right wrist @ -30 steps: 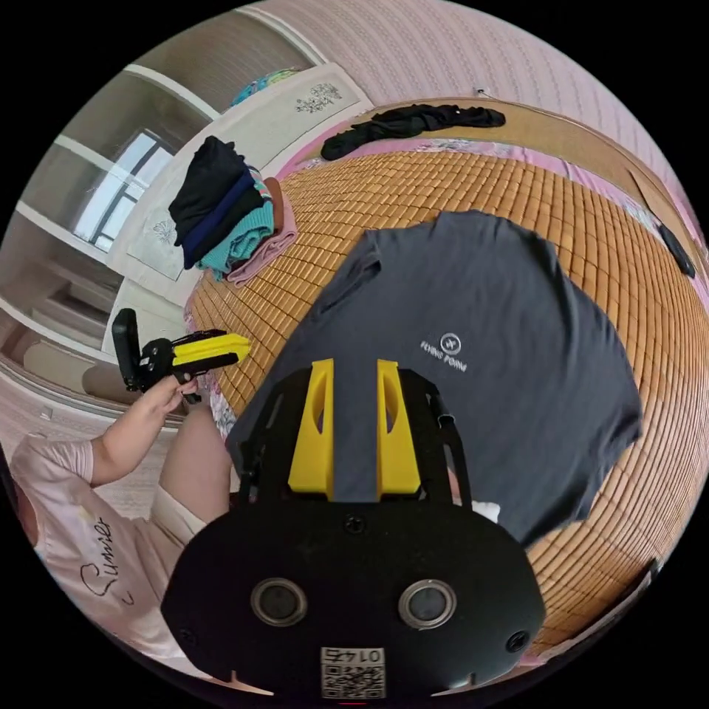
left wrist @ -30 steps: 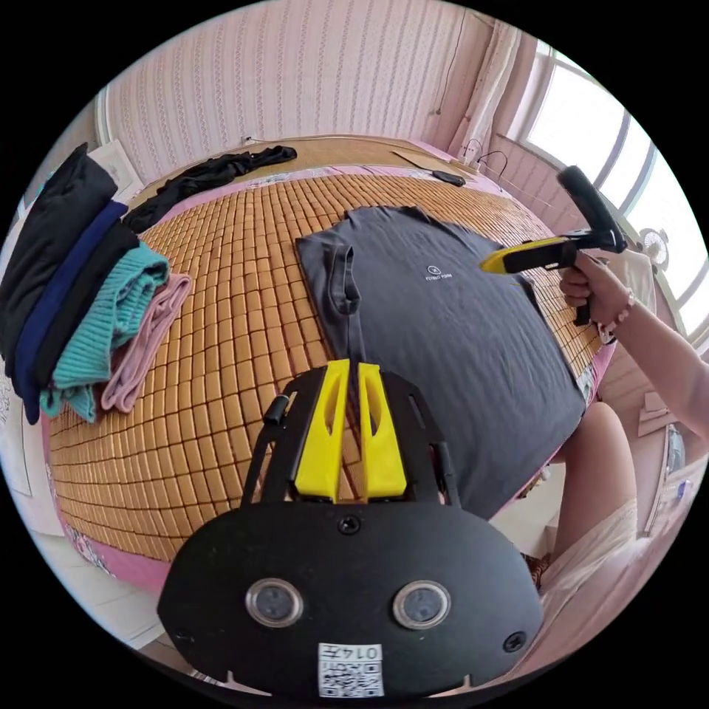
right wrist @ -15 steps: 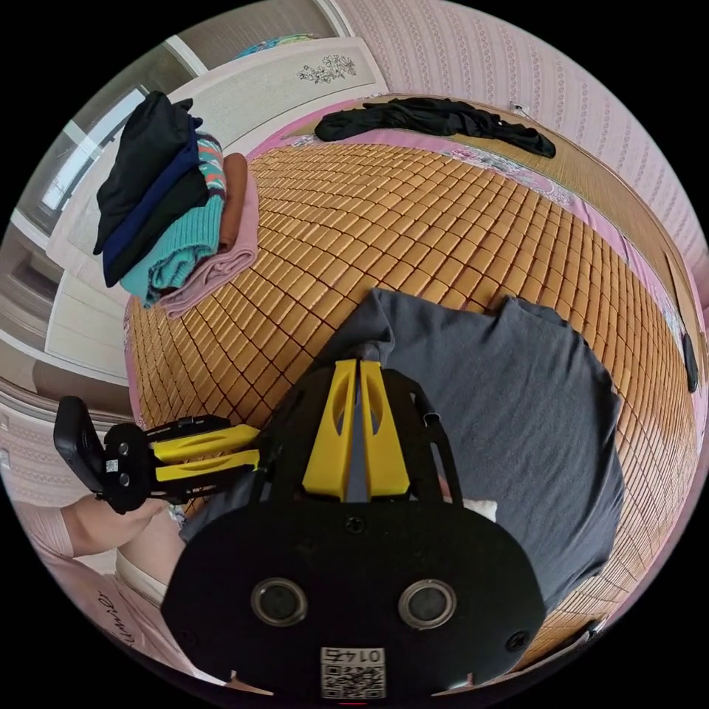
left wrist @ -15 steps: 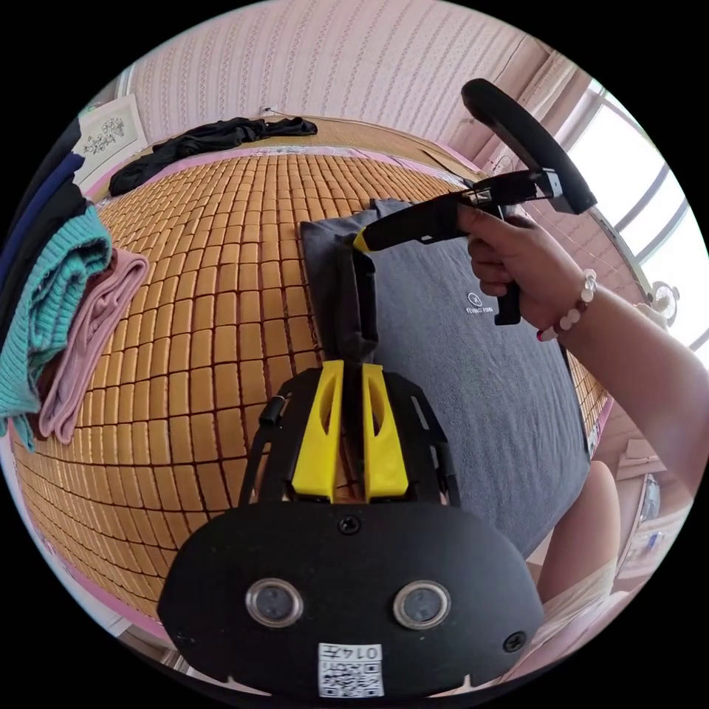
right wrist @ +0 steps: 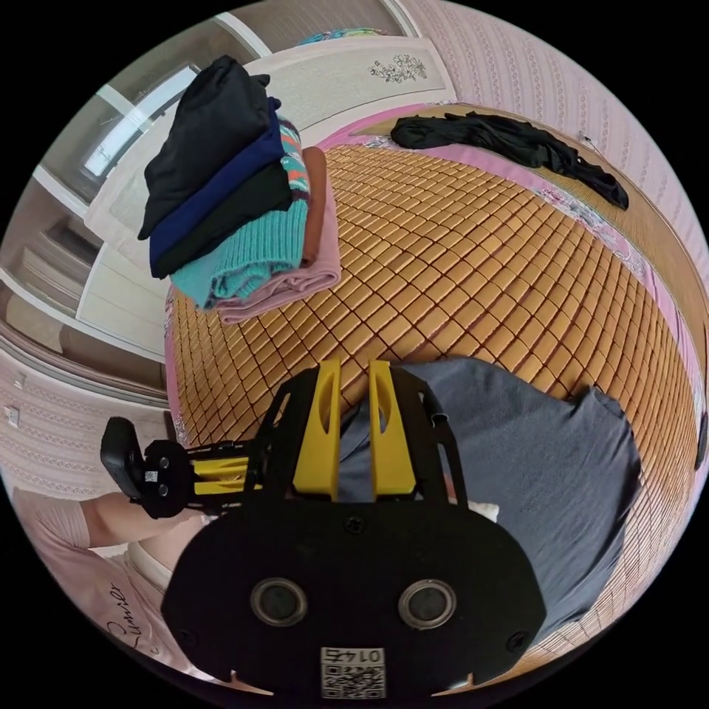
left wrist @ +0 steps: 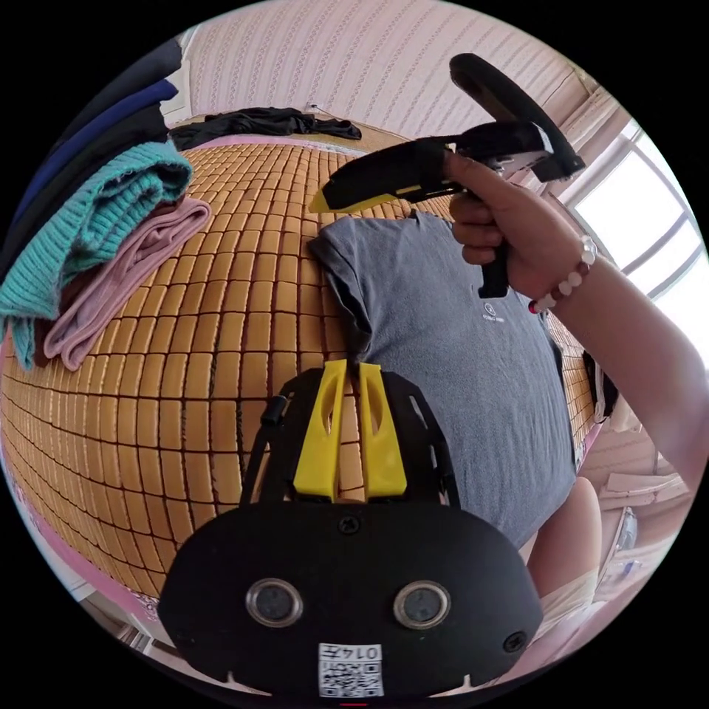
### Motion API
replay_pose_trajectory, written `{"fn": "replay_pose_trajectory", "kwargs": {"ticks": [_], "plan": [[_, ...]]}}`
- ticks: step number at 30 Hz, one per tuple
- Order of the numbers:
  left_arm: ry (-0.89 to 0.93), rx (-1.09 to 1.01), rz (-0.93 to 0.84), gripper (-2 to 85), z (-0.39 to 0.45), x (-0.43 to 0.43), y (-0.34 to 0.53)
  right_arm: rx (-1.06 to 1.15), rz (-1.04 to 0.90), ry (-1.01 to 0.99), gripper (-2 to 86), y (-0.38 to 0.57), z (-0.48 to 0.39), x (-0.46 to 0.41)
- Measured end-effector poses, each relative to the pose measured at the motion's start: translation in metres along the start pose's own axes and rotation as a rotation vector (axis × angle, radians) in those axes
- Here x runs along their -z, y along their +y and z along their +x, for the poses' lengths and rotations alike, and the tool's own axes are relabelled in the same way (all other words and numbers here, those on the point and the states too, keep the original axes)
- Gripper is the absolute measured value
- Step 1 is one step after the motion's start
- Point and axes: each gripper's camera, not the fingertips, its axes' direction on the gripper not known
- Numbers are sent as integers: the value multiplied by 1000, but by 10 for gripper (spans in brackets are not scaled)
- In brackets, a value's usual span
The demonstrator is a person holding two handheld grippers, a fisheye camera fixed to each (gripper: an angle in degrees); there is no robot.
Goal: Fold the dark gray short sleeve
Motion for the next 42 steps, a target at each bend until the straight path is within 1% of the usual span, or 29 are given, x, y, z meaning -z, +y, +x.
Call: {"fn": "replay_pose_trajectory", "kwargs": {"ticks": [3,4,6,8,9,11,14,17,19,22,24,25,28,30,31,34,38,42], "plan": [[-23,3,10,43,0,5,1,-60,67,-58,84,40,15,31],[-24,-1,13,43,0,7,2,-86,114,-66,86,67,22,47],[-27,-36,30,43,1,16,6,-142,168,-28,86,117,33,72],[-37,-77,36,43,5,22,7,-284,205,118,83,197,54,103],[-48,-115,34,43,11,25,6,-333,208,160,82,219,61,110],[-60,-162,42,43,22,26,4,-546,220,264,78,303,88,134],[-12,-233,35,43,53,19,-8,-757,270,267,77,390,112,159],[72,-305,25,42,97,6,-27,-844,349,284,86,440,120,177],[120,-351,9,42,126,-3,-40,-872,400,306,99,457,122,182],[183,-423,3,44,171,-19,-62,-863,484,252,110,472,125,184],[280,-442,29,49,200,-31,-77,-829,491,205,113,473,128,184],[303,-442,36,51,206,-34,-80,-806,483,217,114,472,127,185],[366,-457,32,54,237,-51,-92,-707,497,348,116,474,113,186],[345,-511,-8,54,262,-66,-97,-656,483,370,122,477,106,180],[332,-527,-17,54,268,-70,-97,-654,476,345,125,479,104,180],[301,-580,-44,55,292,-85,-102,-534,548,333,128,476,97,185],[279,-645,-76,60,325,-103,-113,-544,442,321,129,465,108,183],[204,-728,-62,61,360,-118,-129,-537,448,315,130,470,109,189]]}}
